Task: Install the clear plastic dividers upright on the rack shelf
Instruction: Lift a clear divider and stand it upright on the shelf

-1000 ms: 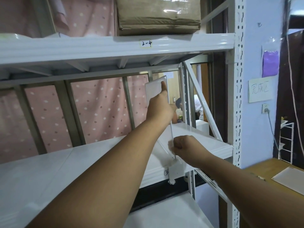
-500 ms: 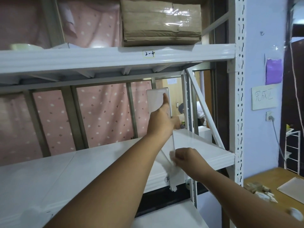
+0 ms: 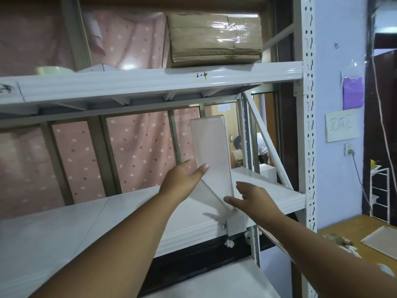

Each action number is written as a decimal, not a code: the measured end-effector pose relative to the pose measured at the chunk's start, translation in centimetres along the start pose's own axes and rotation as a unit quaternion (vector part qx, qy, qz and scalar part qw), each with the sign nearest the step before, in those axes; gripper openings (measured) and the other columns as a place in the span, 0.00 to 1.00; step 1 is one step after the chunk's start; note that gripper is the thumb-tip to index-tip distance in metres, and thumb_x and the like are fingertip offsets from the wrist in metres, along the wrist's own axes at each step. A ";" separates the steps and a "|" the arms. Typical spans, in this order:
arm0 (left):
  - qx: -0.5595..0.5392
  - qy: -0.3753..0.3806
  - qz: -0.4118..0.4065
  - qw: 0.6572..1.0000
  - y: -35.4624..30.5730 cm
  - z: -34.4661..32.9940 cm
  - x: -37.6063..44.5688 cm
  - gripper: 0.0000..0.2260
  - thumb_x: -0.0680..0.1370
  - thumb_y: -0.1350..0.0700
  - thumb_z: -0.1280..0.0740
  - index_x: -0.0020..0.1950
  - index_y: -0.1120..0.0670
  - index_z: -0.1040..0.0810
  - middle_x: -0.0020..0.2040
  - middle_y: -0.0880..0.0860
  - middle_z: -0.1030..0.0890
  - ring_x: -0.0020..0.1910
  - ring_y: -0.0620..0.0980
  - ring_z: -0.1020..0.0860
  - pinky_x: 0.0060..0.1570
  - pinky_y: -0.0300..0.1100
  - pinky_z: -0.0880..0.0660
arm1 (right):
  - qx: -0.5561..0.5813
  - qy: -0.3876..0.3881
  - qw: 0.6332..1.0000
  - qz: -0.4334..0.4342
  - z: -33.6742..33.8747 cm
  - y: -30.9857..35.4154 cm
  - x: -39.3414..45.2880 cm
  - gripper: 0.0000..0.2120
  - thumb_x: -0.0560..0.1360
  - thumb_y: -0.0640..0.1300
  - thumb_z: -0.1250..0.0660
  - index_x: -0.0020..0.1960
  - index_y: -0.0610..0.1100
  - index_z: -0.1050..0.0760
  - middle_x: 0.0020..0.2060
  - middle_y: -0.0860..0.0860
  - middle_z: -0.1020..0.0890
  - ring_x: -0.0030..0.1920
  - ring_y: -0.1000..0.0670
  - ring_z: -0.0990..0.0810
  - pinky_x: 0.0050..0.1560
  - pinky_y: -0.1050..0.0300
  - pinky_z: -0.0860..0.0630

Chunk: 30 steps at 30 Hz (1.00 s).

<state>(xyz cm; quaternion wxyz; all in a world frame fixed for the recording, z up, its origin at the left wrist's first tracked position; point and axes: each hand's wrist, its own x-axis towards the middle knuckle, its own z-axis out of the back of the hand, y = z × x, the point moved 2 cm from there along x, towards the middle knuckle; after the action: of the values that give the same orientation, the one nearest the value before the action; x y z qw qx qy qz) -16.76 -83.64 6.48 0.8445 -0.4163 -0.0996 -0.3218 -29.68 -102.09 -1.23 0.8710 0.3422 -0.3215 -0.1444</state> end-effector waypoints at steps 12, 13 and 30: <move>0.080 0.043 0.030 0.995 10.7 10.1 -4.6 0.43 0.73 0.24 0.37 0.82 0.46 0.33 0.82 0.49 0.31 0.78 0.56 0.30 0.72 0.52 0.29 | -0.152 -0.056 0.983 -0.086 -2.9 7.6 -3.9 0.33 0.69 0.67 0.29 0.64 0.45 0.29 0.57 0.47 0.17 0.47 0.49 0.20 0.46 0.54 0.22; 0.091 0.042 0.032 0.994 11.9 11.5 -5.1 0.43 0.74 0.24 0.38 0.82 0.46 0.33 0.82 0.49 0.31 0.79 0.56 0.30 0.72 0.51 0.30 | -0.171 -0.055 0.979 -0.100 -3.6 8.8 -4.5 0.36 0.70 0.67 0.29 0.66 0.42 0.30 0.60 0.45 0.18 0.51 0.46 0.19 0.49 0.52 0.20; 0.191 -0.090 0.231 0.950 39.7 45.4 -20.5 0.43 0.75 0.25 0.40 0.83 0.49 0.35 0.81 0.53 0.30 0.75 0.58 0.26 0.71 0.51 0.26 | -0.177 0.188 0.957 0.128 -34.4 41.4 -7.2 0.48 0.69 0.75 0.36 0.77 0.43 0.36 0.70 0.45 0.24 0.65 0.44 0.22 0.62 0.52 0.25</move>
<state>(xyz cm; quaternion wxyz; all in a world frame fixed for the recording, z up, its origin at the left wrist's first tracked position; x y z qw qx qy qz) -3.23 -21.66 0.88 0.9469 -0.2864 -0.1356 -0.0541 -11.13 -51.42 4.74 0.9736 0.1594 -0.1620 -0.0193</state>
